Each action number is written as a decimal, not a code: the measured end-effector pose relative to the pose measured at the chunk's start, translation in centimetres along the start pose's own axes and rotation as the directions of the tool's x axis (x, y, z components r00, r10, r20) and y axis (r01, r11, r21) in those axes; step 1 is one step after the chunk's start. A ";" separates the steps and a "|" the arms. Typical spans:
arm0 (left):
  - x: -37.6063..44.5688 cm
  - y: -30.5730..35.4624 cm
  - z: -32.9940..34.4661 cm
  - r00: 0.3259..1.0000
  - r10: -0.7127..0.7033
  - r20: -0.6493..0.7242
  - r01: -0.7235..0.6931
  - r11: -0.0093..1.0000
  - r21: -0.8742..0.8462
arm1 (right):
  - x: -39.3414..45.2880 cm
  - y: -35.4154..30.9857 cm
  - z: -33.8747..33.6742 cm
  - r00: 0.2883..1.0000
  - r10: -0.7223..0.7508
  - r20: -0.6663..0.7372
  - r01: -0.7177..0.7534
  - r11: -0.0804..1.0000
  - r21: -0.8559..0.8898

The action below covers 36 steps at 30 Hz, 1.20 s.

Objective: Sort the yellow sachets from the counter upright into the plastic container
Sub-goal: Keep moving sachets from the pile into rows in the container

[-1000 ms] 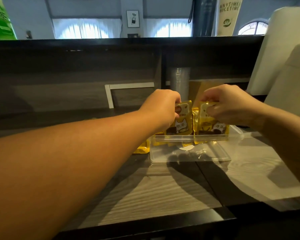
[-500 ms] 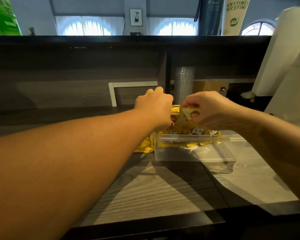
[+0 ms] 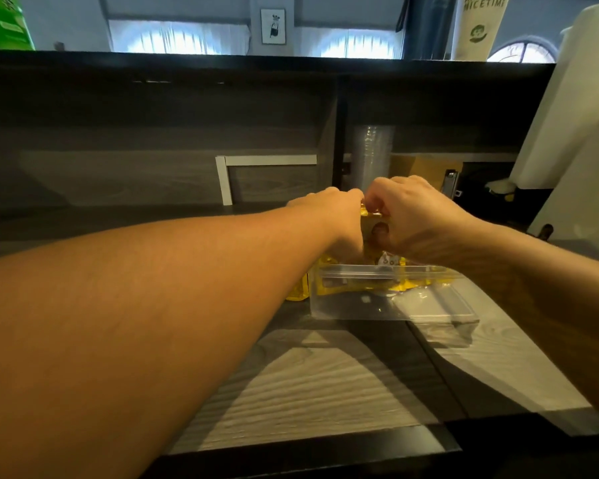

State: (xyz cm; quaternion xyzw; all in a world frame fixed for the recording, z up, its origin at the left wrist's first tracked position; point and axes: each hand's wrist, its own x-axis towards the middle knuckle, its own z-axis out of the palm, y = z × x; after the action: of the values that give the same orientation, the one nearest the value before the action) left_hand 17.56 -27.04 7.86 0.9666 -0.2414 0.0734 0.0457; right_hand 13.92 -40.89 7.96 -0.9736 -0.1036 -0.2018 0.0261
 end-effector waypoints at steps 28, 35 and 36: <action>-1.3 -1.2 -1.1 0.998 0.046 -0.037 -0.048 0.997 -0.053 | 0.8 0.7 -1.4 0.967 -0.038 0.253 0.034 0.999 0.022; -6.8 -6.7 -3.2 0.943 -0.089 -0.320 -0.043 0.923 -0.382 | 0.7 -5.6 -4.6 0.993 -0.114 -0.010 0.114 0.978 0.173; -7.7 -7.8 -3.1 0.938 -0.115 -0.327 -0.023 0.920 -0.392 | 0.6 -7.0 -4.6 0.990 -0.133 -0.037 0.138 0.974 0.182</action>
State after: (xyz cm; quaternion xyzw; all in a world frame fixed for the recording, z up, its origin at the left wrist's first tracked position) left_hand 14.15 -16.29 9.19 0.9157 -0.2163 0.1901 0.2803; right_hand 11.20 -34.40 12.49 -0.9551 -0.1875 -0.2048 0.1033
